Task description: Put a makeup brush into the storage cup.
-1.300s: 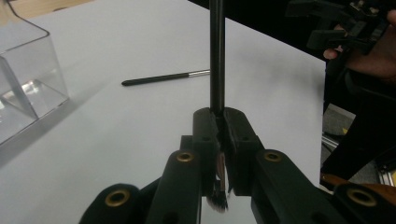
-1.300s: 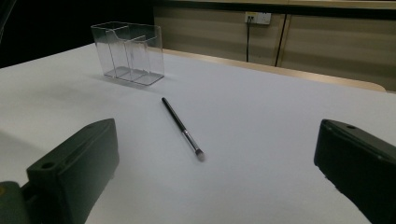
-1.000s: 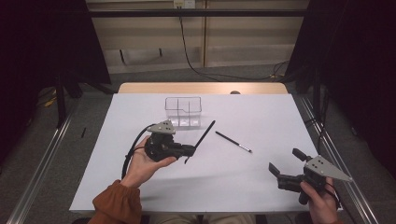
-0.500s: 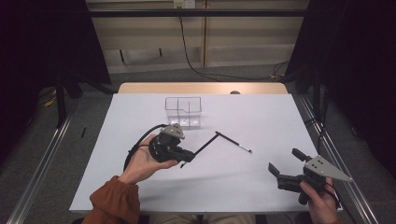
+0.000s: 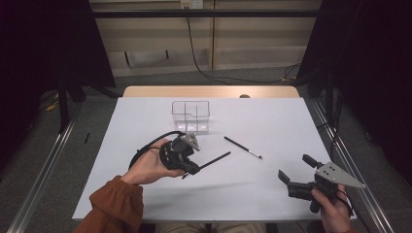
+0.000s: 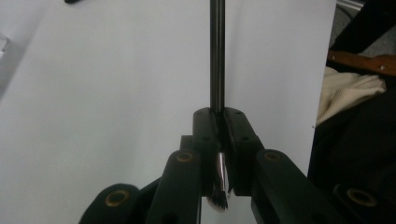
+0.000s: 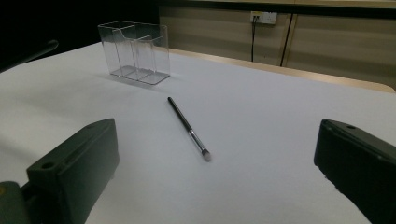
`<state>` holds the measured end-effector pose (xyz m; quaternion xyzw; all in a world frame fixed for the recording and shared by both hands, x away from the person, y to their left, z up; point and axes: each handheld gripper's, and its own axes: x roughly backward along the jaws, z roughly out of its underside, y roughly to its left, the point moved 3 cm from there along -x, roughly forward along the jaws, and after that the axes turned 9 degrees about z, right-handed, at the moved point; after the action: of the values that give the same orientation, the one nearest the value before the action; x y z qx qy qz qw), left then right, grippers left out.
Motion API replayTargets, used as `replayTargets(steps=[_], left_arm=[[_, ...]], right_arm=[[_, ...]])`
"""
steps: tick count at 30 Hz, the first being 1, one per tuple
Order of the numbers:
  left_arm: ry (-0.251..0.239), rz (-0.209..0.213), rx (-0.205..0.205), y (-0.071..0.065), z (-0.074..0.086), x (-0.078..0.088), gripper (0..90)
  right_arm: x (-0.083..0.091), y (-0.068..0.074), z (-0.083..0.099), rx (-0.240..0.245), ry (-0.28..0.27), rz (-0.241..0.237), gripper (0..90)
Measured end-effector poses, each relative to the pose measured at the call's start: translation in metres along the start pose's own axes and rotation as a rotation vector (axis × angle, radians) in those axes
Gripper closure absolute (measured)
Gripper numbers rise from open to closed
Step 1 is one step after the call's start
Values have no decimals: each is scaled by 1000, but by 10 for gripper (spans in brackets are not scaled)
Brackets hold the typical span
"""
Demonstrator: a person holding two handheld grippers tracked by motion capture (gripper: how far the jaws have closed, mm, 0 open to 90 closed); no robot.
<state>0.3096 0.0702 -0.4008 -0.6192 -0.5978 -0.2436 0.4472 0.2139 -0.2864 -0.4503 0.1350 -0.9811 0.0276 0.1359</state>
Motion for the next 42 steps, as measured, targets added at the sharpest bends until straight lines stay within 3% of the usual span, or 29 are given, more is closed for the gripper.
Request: replayTargets(steps=[10,20,27,32,42], left_arm=[[100,8,-11,4,1,-4,842],[140,16,-27,5,0,-9,841],[131,13,-17,5,0,-9,842],[153,14,-40,4,0,-8,841],[163,27,-53,1,-2,-11,841]], right_arm=[[-1,3,-1,3,-5,-20,0],[-7,12,-11,19,-9,-60,0],[-16,26,-28,29,-19,-125,0],[-23,38,-39,51,-10,-178,0],[-38,56,-50,136,73,-328,19]])
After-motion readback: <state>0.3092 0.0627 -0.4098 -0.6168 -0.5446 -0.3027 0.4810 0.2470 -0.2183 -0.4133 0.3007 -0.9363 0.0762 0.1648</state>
